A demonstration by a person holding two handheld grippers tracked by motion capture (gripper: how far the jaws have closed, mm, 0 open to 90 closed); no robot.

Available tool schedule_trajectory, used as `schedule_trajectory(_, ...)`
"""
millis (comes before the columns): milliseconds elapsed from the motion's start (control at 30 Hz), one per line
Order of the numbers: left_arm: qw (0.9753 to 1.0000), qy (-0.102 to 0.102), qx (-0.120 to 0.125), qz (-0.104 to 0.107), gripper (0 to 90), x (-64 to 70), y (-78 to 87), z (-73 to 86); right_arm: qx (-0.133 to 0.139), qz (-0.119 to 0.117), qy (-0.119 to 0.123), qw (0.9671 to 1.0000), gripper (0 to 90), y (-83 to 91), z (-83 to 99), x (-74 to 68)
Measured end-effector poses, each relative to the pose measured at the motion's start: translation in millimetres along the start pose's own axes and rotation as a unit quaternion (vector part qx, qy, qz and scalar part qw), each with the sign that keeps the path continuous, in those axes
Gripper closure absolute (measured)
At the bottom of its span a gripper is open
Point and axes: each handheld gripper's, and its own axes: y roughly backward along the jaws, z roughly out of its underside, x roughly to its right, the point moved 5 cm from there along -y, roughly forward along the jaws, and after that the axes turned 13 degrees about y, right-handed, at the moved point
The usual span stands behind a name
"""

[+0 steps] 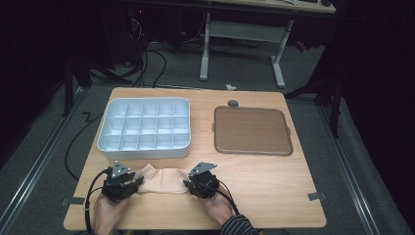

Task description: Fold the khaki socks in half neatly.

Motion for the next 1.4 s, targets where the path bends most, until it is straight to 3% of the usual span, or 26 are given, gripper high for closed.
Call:
schedule_trajectory(200,1.0,-0.003,-0.002,0.007,74.1,2.7,-0.4,-0.3,-0.002,-0.008,0.005,1.0,81.6,0.0,0.0,-1.2)
schedule_trajectory(233,0.9998,0.005,-0.008,0.015,75.5,3.4,-0.2,-0.2,-0.001,-0.006,0.01,0.9999,82.6,0.0,0.0,-1.5)
schedule_trajectory(467,0.9993,0.01,-0.021,0.029,80.3,4.7,0.6,-0.6,0.002,-0.002,0.017,0.9998,86.0,0.3,-0.2,-2.6)
schedule_trajectory(600,0.998,0.032,-0.021,0.05,81.3,5.1,1.2,-1.8,0.013,-0.004,0.007,0.9999,86.8,3.1,-0.9,-1.0)
schedule_trajectory(767,0.9968,0.042,-0.015,0.065,81.8,6.7,4.1,-4.3,0.026,-0.002,0.0,0.9996,86.9,9.8,-2.2,2.7)
schedule_trajectory(1400,0.9932,0.021,-0.007,0.114,82.4,43.3,3.4,-19.8,0.039,0.014,-0.016,0.999,87.0,45.3,14.5,20.4)
